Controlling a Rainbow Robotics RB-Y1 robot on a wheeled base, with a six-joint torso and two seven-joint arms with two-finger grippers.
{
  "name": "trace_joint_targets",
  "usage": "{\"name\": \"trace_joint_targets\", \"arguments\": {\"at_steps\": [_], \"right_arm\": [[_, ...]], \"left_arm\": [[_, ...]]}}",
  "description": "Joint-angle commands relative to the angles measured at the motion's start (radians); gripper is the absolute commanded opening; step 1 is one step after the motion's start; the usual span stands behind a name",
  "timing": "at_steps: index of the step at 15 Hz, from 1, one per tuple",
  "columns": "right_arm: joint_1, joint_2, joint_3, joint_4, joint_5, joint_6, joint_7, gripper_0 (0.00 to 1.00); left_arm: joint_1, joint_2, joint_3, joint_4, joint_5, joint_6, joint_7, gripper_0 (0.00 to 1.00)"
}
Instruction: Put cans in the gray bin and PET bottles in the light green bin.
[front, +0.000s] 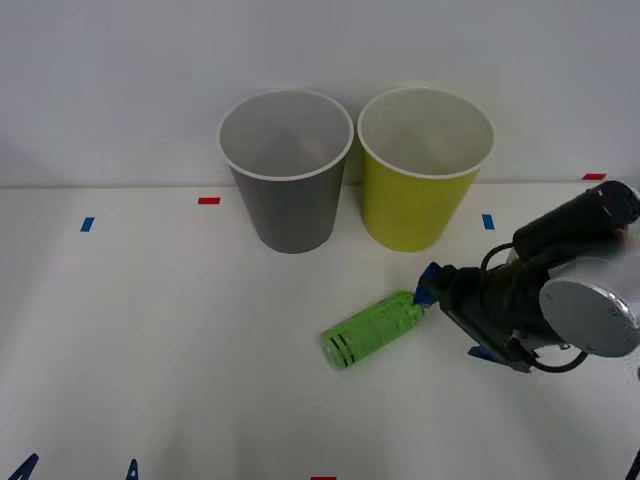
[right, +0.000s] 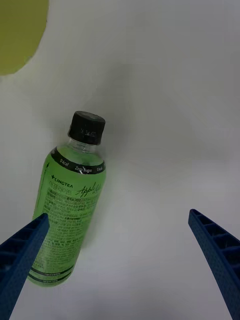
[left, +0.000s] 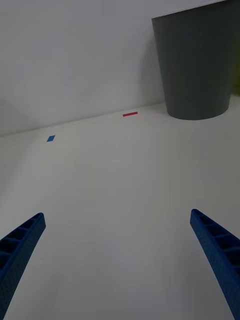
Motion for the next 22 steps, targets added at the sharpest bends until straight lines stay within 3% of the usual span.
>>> {"name": "trace_joint_targets", "arguments": {"at_steps": [1, 4, 9, 15, 22], "right_arm": [[-0.054, 0.019, 0.031, 0.018, -0.039, -0.001, -0.116, 0.97], [-0.062, 0.019, 0.031, 0.018, -0.065, -0.001, -0.2, 0.97], [-0.08, -0.007, 0.034, 0.047, -0.063, 0.001, -0.205, 0.97], [-0.286, 0.057, 0.118, 0.308, -0.128, -0.008, -0.229, 0.96], [-0.304, 0.048, 0.123, 0.429, -0.16, -0.062, -0.263, 0.96]], "left_arm": [[0.0, 0.0, 0.0, 0.0, 0.0, 0.0, 0.0, 1.0], [0.0, 0.0, 0.0, 0.0, 0.0, 0.0, 0.0, 1.0], [0.0, 0.0, 0.0, 0.0, 0.0, 0.0, 0.0, 1.0], [0.0, 0.0, 0.0, 0.0, 0.0, 0.0, 0.0, 1.0], [0.0, 0.0, 0.0, 0.0, 0.0, 0.0, 0.0, 1.0]]}}
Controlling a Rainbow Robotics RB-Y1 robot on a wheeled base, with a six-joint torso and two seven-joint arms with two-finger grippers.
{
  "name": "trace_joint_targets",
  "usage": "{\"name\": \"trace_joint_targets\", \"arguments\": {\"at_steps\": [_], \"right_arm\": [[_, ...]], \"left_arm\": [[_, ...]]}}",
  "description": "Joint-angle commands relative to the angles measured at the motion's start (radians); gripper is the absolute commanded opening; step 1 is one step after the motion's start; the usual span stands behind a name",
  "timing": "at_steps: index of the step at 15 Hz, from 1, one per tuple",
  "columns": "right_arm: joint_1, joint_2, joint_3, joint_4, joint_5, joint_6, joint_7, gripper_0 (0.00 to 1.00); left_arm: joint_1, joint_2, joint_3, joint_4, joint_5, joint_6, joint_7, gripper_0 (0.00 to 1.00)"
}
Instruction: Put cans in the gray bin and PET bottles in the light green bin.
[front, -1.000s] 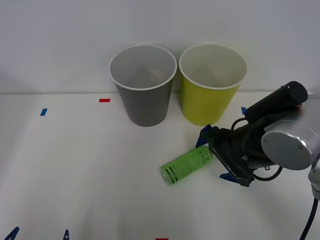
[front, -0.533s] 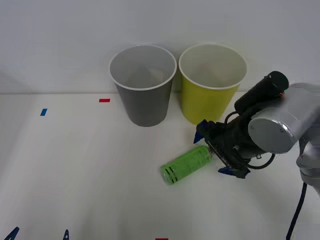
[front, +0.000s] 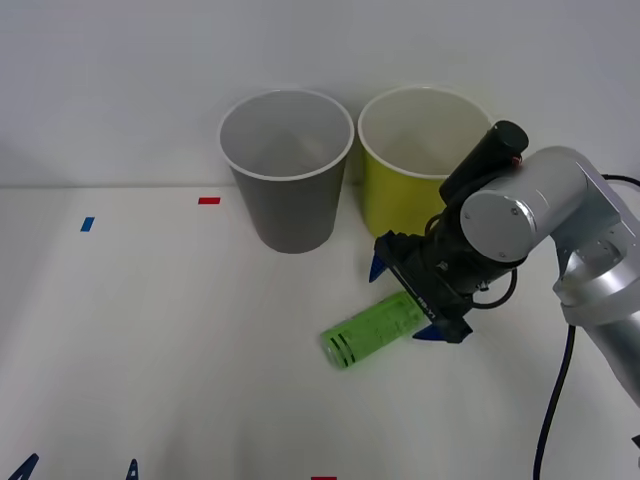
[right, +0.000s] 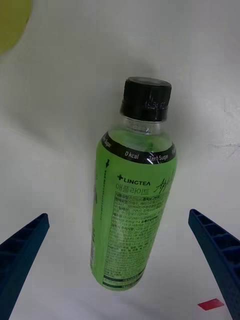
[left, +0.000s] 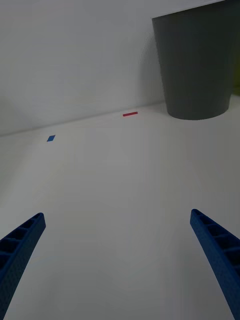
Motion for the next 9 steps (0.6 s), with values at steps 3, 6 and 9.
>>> {"name": "trace_joint_targets", "arguments": {"at_steps": [3, 6, 9], "right_arm": [[0.023, -0.018, 0.037, 0.029, 0.021, -0.077, -0.035, 0.97], [0.05, -0.01, 0.038, 0.027, 0.035, -0.107, -0.032, 0.97], [0.067, 0.004, 0.045, 0.029, 0.056, -0.107, -0.029, 0.97]], "left_arm": [[0.0, 0.0, 0.0, 0.0, 0.0, 0.0, 0.0, 1.0], [0.0, 0.0, 0.0, 0.0, 0.0, 0.0, 0.0, 1.0], [0.0, 0.0, 0.0, 0.0, 0.0, 0.0, 0.0, 1.0]]}}
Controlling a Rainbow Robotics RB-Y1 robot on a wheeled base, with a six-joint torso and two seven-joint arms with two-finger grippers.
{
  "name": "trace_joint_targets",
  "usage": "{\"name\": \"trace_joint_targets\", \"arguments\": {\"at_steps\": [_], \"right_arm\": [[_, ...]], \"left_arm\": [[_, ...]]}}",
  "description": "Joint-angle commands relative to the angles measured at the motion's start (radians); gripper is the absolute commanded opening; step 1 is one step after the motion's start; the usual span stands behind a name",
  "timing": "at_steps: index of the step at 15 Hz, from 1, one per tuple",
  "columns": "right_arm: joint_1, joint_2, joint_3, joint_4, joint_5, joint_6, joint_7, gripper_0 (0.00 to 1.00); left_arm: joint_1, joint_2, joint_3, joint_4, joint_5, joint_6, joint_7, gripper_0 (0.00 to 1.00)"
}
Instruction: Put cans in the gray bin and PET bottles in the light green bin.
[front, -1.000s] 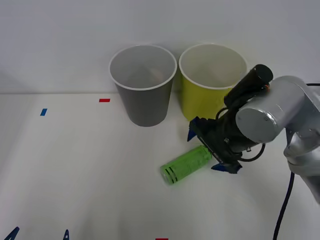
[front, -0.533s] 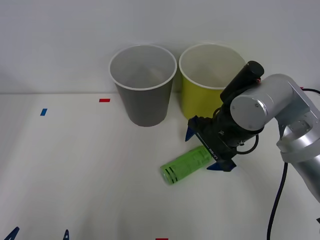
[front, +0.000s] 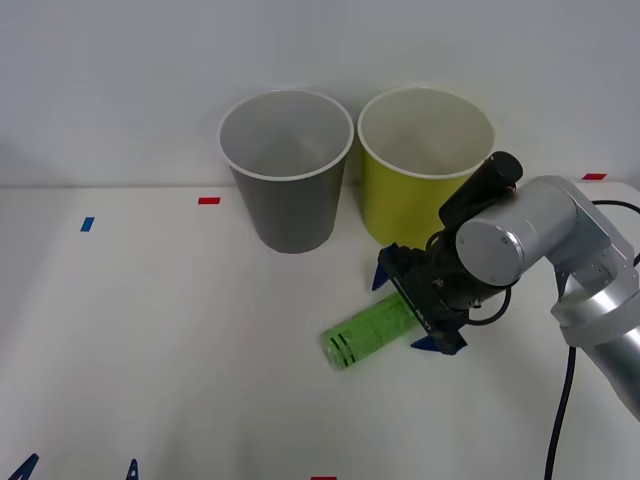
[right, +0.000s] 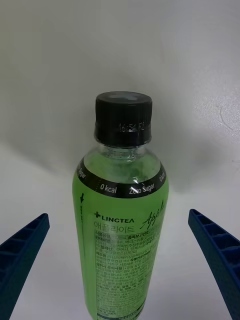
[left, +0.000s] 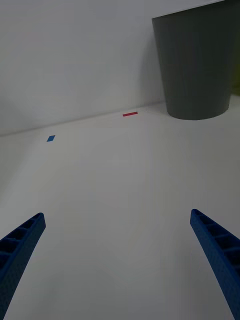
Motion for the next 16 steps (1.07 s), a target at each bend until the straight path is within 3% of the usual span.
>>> {"name": "trace_joint_targets", "arguments": {"at_steps": [1, 15, 16], "right_arm": [[0.016, 0.013, 0.008, -0.001, 0.022, -0.002, 0.005, 0.96], [0.028, 0.036, 0.047, 0.065, 0.088, -0.093, 0.037, 0.96], [0.028, 0.036, 0.051, 0.065, 0.091, -0.093, 0.04, 0.87]], "left_arm": [[0.0, 0.0, 0.0, 0.0, 0.0, 0.0, 0.0, 1.0], [0.0, 0.0, 0.0, 0.0, 0.0, 0.0, 0.0, 1.0], [0.0, 0.0, 0.0, 0.0, 0.0, 0.0, 0.0, 1.0]]}}
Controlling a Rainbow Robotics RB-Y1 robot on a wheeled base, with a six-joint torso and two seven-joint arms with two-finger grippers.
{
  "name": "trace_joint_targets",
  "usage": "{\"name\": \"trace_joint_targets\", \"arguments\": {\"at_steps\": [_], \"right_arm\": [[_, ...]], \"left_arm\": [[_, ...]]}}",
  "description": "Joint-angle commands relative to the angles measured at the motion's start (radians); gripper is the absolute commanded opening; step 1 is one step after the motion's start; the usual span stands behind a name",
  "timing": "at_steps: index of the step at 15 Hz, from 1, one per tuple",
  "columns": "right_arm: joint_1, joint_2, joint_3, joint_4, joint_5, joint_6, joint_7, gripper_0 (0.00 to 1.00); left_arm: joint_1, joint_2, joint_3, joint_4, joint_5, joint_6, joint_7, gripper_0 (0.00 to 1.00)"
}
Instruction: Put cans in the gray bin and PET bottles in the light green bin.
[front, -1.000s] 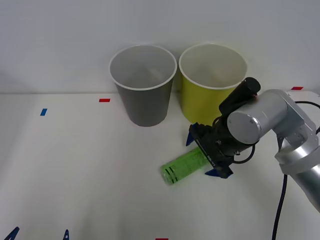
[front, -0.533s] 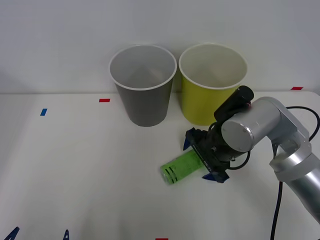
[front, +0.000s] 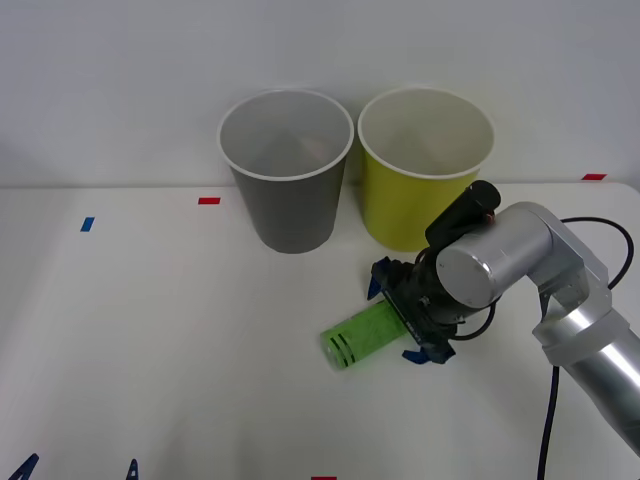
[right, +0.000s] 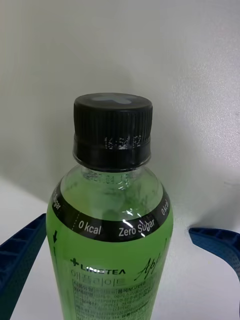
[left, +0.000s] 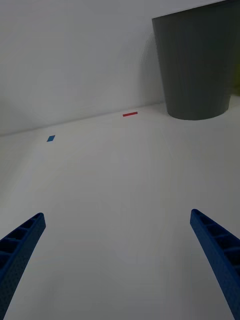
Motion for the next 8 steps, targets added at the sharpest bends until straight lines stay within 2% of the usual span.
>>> {"name": "trace_joint_targets", "arguments": {"at_steps": [1, 2, 3, 8], "right_arm": [[0.0, 0.0, 0.009, -0.001, 0.007, 0.0, 0.015, 0.6], [0.0, 0.0, 0.01, 0.001, 0.013, 0.0, 0.019, 0.14], [0.0, 0.0, 0.01, -0.001, 0.018, 0.0, 0.019, 0.03], [0.002, 0.0, 0.02, 0.001, 0.026, 0.0, 0.021, 0.0]], "left_arm": [[0.0, 0.0, 0.0, 0.0, 0.0, 0.0, 0.0, 1.0], [0.0, 0.0, 0.0, 0.0, 0.0, 0.0, 0.0, 1.0], [0.0, 0.0, 0.0, 0.0, 0.0, 0.0, 0.0, 1.0], [0.0, 0.0, 0.0, 0.0, 0.0, 0.0, 0.0, 1.0]]}}
